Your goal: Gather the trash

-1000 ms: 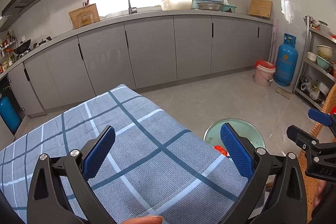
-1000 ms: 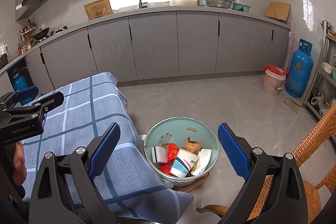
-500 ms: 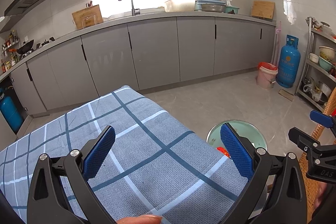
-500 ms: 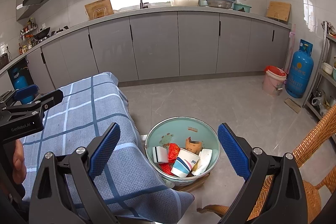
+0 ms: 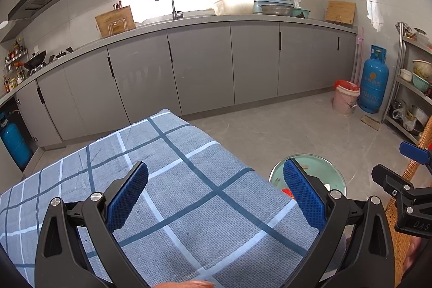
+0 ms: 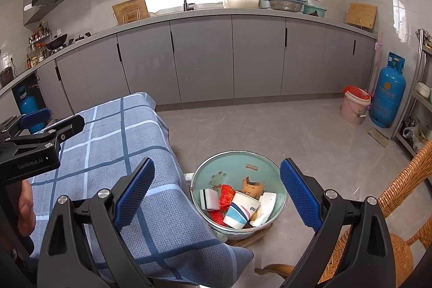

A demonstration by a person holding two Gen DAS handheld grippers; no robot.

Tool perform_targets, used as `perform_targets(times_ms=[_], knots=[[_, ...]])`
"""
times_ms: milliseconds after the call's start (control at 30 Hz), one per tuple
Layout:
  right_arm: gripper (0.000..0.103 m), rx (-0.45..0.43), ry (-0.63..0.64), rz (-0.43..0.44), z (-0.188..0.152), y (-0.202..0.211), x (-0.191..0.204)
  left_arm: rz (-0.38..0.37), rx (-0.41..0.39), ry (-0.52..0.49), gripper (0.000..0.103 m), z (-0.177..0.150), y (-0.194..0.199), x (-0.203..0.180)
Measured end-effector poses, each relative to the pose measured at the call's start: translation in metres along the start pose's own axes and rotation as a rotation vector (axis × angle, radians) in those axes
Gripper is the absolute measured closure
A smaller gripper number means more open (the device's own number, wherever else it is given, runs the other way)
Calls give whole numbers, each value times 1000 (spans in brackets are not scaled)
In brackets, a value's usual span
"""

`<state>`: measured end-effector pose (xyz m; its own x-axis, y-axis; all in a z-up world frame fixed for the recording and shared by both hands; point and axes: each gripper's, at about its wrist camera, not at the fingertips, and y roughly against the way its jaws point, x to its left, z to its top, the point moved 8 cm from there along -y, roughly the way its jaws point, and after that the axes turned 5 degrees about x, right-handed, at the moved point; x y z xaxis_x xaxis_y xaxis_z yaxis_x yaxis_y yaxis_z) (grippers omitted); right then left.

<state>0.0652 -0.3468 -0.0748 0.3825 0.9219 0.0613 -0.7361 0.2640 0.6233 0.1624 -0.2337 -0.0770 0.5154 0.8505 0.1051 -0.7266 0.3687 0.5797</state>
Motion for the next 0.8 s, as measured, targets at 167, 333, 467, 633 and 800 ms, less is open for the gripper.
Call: perform_targets(times_ms=[167, 333, 467, 633, 800], knots=[[10, -1, 4, 5, 1, 0, 2, 5, -2, 1, 4, 0, -1, 2], [10, -1, 11, 13, 3, -2, 7, 17, -10, -7, 4, -1, -1, 3], [10, -4, 19, 23, 6, -2, 13, 20, -9, 9, 4, -3, -1, 8], [10, -19, 35, 45, 17, -3, 25, 83, 24, 72, 4, -2, -6, 36], [10, -30, 55, 77, 26, -6, 44, 62, 19, 110, 4, 0, -2, 56]])
